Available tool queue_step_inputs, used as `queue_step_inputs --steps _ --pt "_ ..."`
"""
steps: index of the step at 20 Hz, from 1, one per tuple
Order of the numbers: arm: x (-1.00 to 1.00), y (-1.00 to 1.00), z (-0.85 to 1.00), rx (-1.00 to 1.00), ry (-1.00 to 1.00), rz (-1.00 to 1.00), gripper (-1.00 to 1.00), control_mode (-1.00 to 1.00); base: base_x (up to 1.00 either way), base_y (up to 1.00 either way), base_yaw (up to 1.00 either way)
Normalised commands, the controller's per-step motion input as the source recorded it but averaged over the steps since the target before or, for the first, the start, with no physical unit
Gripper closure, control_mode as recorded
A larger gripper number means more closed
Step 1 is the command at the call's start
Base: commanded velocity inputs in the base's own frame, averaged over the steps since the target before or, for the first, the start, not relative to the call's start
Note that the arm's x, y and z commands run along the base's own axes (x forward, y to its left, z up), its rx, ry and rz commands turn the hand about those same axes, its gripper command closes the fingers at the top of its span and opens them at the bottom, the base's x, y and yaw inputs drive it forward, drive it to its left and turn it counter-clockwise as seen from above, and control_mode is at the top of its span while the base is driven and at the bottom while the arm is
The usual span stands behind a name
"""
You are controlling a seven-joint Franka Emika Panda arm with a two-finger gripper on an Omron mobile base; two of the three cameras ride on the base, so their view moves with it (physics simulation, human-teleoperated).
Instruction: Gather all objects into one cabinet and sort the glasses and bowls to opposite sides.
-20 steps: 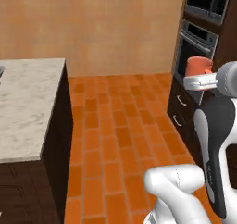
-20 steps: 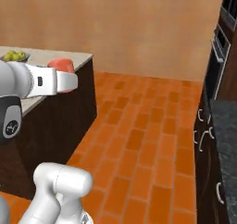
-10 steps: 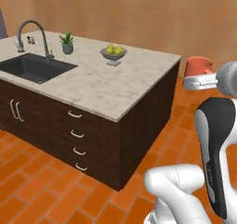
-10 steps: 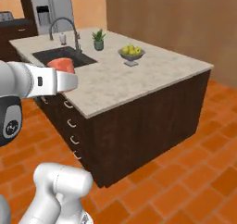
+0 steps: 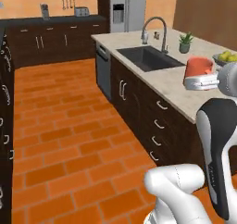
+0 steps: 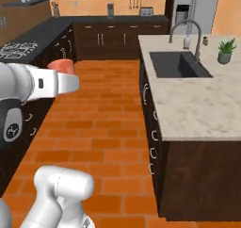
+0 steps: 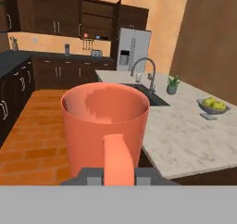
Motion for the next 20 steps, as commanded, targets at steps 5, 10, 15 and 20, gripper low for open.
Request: queue_step_inputs --steps 5,10,15,20 --pt "0.00 0.00 0.00 0.00 0.00 0.00 1.00 1.00 0.99 -0.03 0.60" --pt "0.00 0.00 0.00 0.00 0.00 0.00 1.00 1.00 1.00 -0.24 0.03" --pt "0.00 0.00 0.00 0.00 0.00 0.00 1.00 1.00 1.00 -0.01 0.00" --pt "0.00 0.00 0.00 0.00 0.00 0.00 1.00 1.00 1.00 0.00 0.00"
